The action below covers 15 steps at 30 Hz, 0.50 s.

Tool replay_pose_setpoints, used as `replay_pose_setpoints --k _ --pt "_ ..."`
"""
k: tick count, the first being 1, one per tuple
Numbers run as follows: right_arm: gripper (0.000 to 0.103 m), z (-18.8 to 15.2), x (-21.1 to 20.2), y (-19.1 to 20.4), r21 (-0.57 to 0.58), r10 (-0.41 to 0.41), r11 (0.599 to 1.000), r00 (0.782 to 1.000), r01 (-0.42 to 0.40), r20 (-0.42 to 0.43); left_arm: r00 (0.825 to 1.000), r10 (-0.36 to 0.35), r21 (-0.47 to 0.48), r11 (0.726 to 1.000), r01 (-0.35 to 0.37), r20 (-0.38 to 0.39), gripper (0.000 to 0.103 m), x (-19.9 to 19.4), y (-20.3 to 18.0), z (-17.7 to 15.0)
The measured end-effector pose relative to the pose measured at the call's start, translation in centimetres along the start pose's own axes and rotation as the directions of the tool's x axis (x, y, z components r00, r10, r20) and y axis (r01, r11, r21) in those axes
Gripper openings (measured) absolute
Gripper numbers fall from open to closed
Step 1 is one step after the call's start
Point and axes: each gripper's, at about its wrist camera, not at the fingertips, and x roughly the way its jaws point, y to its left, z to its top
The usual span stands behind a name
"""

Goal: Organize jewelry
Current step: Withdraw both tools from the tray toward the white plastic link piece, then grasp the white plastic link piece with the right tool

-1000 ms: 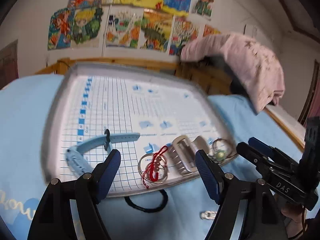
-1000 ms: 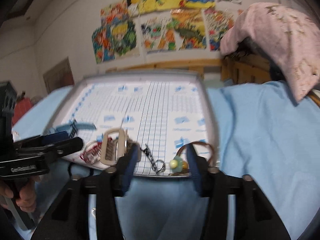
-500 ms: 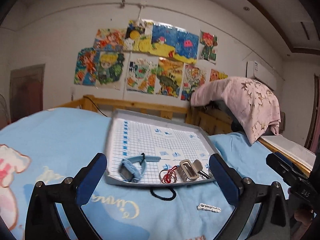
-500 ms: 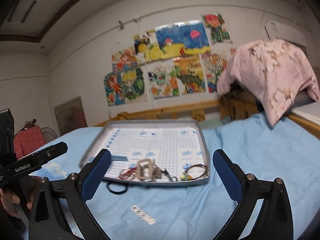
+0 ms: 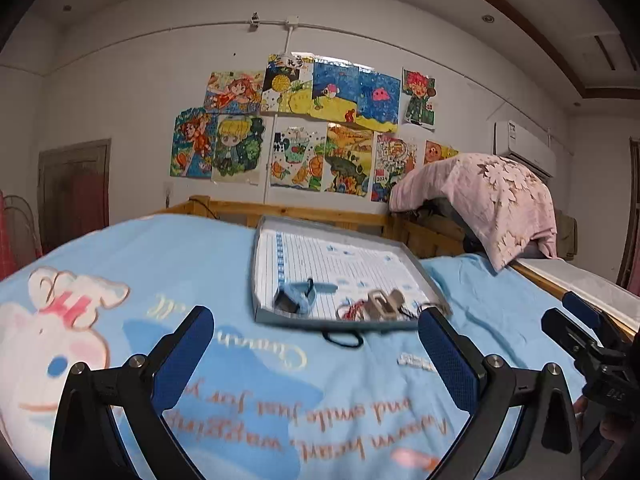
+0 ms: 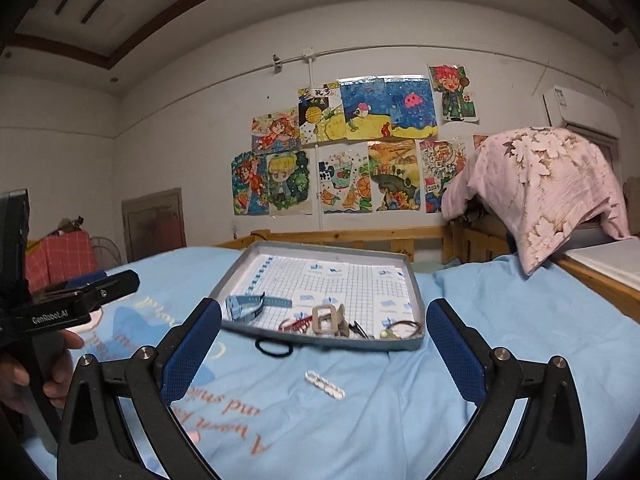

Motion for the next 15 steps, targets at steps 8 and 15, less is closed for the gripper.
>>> replay_pose_setpoints --k 8,15 --pt "0.101 -2.1 -1.9 0.5 -0.016 -0.053 0.998 0.998 0.052 -0.040 0.999 0.031 0.014 0.999 -0.032 0.005 0.103 -1.4 0.1 -3.3" --pt "0.101 -2.7 -1.2 0.2 -0.010 -0.056 0.998 0.995 0.056 -0.082 0.999 0.030 0.014 0.999 -0.029 -0.012 0.103 -1.3 -0.1 -3.4"
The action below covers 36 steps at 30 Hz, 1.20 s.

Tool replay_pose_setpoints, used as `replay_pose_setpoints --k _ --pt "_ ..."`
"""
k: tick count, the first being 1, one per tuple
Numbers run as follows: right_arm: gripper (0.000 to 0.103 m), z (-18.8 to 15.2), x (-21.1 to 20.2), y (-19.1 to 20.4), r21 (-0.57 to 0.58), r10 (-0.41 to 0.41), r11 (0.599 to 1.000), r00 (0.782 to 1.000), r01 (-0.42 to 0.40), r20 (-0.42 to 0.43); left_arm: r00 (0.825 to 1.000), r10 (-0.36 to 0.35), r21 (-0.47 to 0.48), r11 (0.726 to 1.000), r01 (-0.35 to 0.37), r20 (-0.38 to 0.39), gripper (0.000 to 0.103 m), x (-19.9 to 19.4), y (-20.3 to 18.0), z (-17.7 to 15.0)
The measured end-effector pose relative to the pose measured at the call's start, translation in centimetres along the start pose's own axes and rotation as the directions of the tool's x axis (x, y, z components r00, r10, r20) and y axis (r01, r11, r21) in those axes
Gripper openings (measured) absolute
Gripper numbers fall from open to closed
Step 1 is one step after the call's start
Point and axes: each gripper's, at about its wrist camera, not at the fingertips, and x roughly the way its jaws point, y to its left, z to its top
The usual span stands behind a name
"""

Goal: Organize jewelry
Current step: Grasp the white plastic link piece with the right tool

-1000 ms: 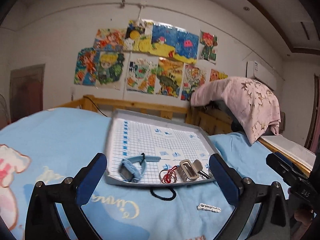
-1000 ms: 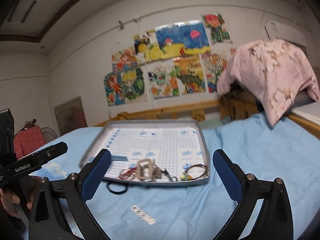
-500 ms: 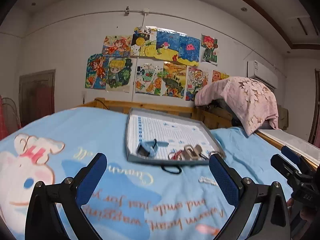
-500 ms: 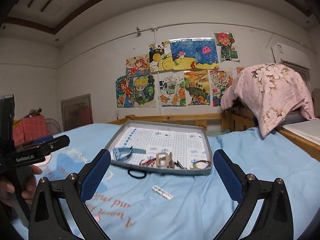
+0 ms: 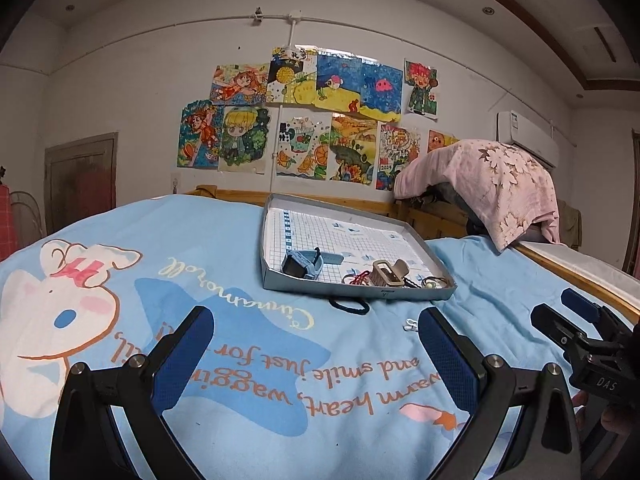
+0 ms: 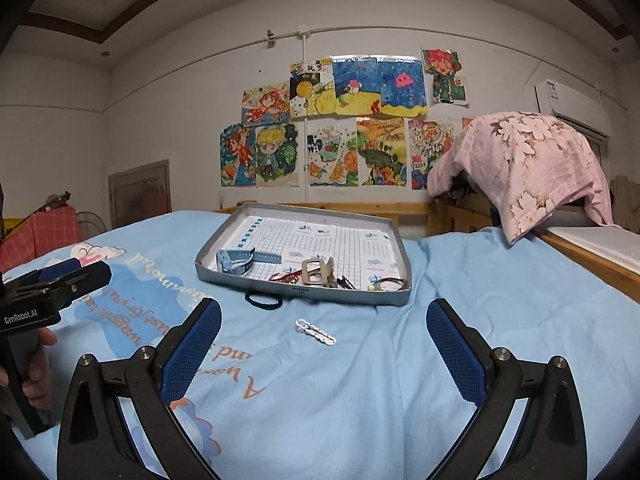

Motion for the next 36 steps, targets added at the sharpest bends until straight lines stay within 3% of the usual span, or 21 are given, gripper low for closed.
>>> replay_pose_setpoints --k 9,22,36 --pt "0.101 1.5 1.8 -0.1 0.004 0.005 1.000 1.000 -0.005 0.006 0.999 -0.002 -0.025 1.000 0.001 -0.036 0.103 1.9 0.5 1.7" --pt "0.101 4.7 7.7 -0.1 -0.008 0.004 1.000 0.999 -0.004 0.032 0.999 0.015 -0.029 0.999 -0.017 -0.039 0.103 7.3 1.0 5.0" --pt "0.101 5.1 13.5 -0.9 -0.006 -0.006 1.000 1.000 0.006 -0.001 0.993 0.013 0.000 1.000 -0.013 -0.113 0.103 14.1 0.3 4.7"
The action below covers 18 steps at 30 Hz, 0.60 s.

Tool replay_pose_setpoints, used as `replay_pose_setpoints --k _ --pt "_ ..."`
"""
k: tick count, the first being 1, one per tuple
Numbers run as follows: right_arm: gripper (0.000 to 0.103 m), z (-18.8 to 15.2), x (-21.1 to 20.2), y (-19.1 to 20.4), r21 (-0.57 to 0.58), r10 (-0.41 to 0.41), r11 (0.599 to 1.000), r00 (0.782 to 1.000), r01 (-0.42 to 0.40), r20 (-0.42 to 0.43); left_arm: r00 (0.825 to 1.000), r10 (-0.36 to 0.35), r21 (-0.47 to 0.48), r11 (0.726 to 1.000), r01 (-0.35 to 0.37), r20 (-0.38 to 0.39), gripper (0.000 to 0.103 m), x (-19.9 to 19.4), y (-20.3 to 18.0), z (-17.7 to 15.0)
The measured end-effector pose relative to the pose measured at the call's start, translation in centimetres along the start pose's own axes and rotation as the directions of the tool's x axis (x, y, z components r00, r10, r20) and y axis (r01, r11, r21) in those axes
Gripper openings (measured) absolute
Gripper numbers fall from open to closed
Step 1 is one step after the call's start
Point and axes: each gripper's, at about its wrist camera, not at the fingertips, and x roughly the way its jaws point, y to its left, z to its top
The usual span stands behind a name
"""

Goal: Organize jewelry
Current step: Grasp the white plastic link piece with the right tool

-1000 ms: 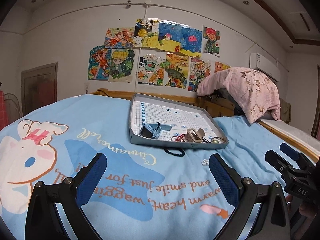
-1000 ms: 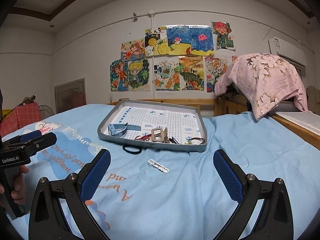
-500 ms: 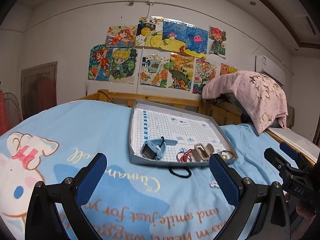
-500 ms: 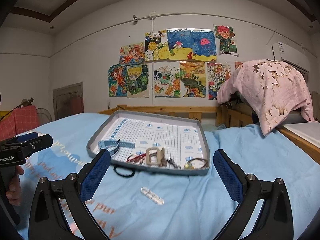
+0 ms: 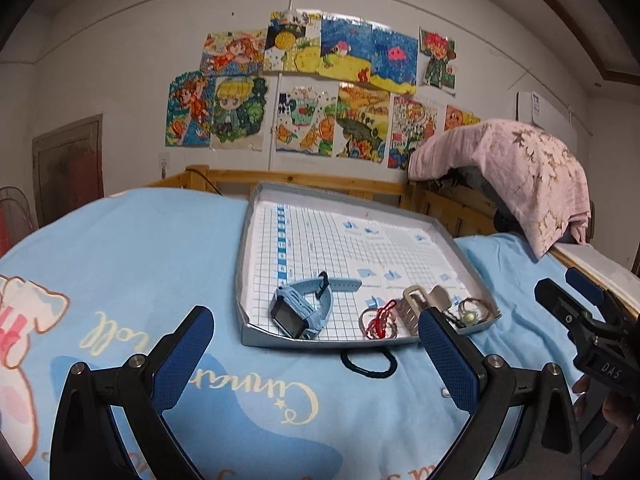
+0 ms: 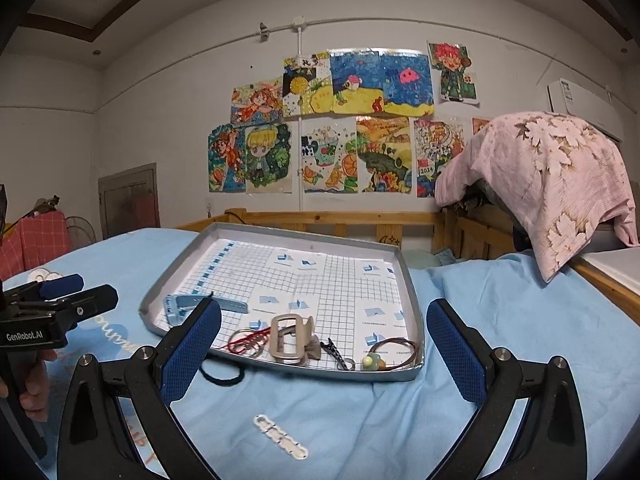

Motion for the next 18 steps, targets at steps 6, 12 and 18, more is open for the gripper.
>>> replay_pose_setpoints --k 6,12,18 --pt "0.101 -1.4 2.4 -1.4 0.050 0.034 0.998 0.996 -0.029 -0.088 0.996 -0.019 0.014 1.000 0.021 -0.090 0.103 2.6 0.1 -1.2" --pt "0.101 -3.8 4.9 -1.8 0.074 0.104 0.993 0.971 -0.090 -0.214 0.977 -0.069 -0.030 0.997 0.064 -0.200 0.103 5.2 0.9 -2.0" --pt "0.101 -5.9 6.4 -1.2 0.073 0.183 0.983 0.930 -0.168 -0.319 0.945 -0.133 -0.061 0.991 0.120 -0.299 0.103 7.6 1.0 -3.1"
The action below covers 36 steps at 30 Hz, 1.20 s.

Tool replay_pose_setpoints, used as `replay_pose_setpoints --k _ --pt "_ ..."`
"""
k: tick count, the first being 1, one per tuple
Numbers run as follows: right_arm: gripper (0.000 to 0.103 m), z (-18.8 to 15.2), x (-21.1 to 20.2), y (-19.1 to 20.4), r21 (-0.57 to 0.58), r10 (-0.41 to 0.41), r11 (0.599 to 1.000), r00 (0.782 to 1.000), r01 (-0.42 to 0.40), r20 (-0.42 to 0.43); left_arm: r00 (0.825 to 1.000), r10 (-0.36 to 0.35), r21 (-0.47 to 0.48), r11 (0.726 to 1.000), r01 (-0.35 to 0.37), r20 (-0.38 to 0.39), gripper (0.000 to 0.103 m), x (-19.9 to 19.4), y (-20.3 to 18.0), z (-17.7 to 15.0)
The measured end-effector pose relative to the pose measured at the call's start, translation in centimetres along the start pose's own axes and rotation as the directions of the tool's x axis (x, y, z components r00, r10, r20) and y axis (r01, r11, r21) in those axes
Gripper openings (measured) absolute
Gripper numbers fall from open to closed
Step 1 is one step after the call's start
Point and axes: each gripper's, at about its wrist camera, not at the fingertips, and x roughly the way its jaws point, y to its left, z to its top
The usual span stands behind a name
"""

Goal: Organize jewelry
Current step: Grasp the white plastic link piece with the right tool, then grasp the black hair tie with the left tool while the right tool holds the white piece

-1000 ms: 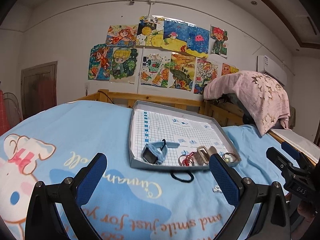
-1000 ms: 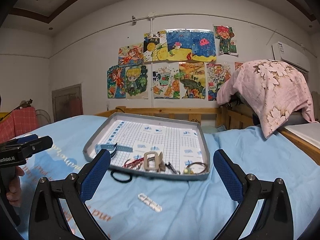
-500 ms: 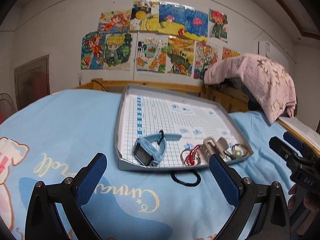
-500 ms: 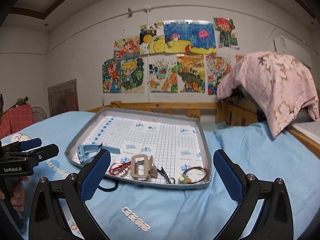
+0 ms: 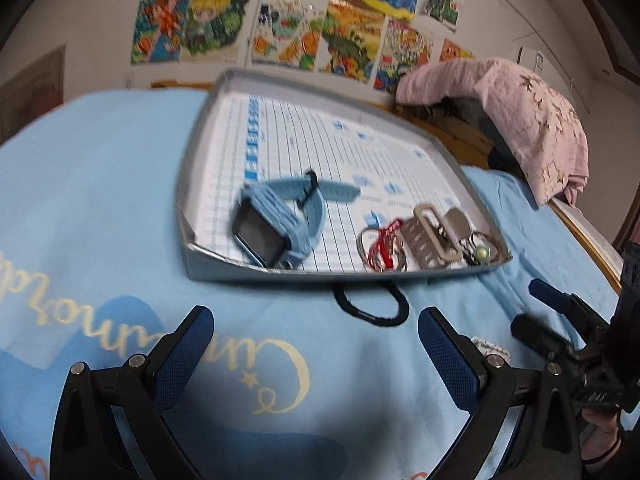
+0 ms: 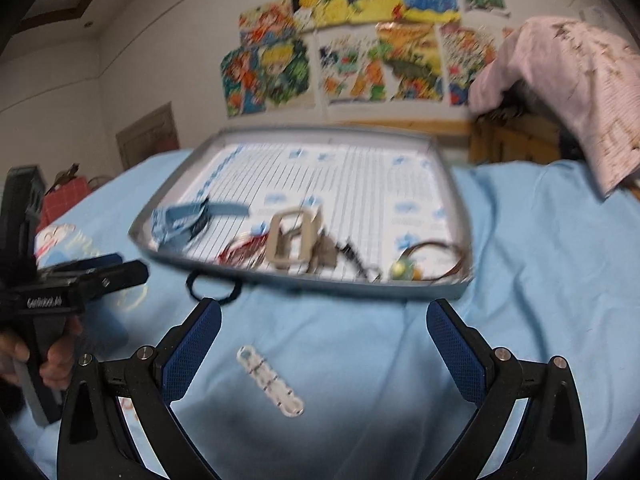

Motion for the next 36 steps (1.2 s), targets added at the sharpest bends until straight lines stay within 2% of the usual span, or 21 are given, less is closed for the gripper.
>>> replay_pose_setpoints --k 5,9,10,12,16,21,24,28,30,34,36 --pt "0.099 -1.0 0.9 0.8 -0.031 0.045 0.998 0.997 -0.047 -0.060 1.000 -0.023 0.017 1.000 0.023 -0.015 0.097 0.8 -0.3 -0.4" --pt "0.072 -1.4 1.2 1.2 -0.042 0.069 0.996 0.992 -0.074 -0.102 0.998 -0.046 0.053 0.997 0.048 -0.032 0.084 1.3 -1.0 -0.5" --pt "0.069 -1.6 1.3 1.4 -0.047 0.075 0.996 0.991 -0.081 -0.113 0.998 -0.053 0.059 0.997 0.055 -0.038 0.082 1.4 -1.1 -0.5" --pt "0.058 -1.9 1.4 1.6 -0.054 0.079 0.995 0.988 -0.086 -0.132 0.996 -0.072 0.070 0.995 0.075 -0.054 0.073 1.7 -1.3 -0.5" --pt "0.053 -2.4 1.5 1.9 -0.063 0.086 0.993 0.983 -0.097 -0.161 0.992 -0.104 0.076 0.991 0.109 -0.075 0.064 2.4 -1.7 -0.3" --pt "0.032 -2.6 1.8 1.9 -0.064 0.072 0.994 0.981 -0.084 -0.179 0.990 -0.105 0.057 0.992 0.110 -0.093 0.054 3.5 -2.0 0.0" --pt "0.025 -2.6 2.2 1.8 -0.058 0.057 0.996 0.981 -0.069 -0.187 0.990 -0.091 0.049 0.994 0.096 -0.106 0.050 4.2 -2.2 0.2" --pt "0.022 -2.6 2.6 1.7 -0.048 0.051 0.997 0.979 -0.062 -0.197 0.990 -0.053 0.061 0.996 0.061 -0.129 0.047 5.1 -2.8 0.1" --pt "0.020 -2.5 2.7 1.6 -0.046 0.046 0.997 0.979 -0.056 -0.199 0.990 -0.034 0.065 0.997 0.043 -0.136 0.037 5.4 -2.9 0.1" --pt "0.017 -2.5 2.9 1.7 -0.051 0.030 0.998 0.979 -0.042 -0.203 0.990 -0.009 0.058 0.998 0.017 -0.144 0.026 5.7 -2.7 0.1" --pt "0.017 -2.6 3.1 2.0 -0.058 0.022 0.998 0.977 -0.035 -0.212 0.989 -0.009 0.059 0.998 0.018 -0.149 0.016 5.8 -2.7 0.1"
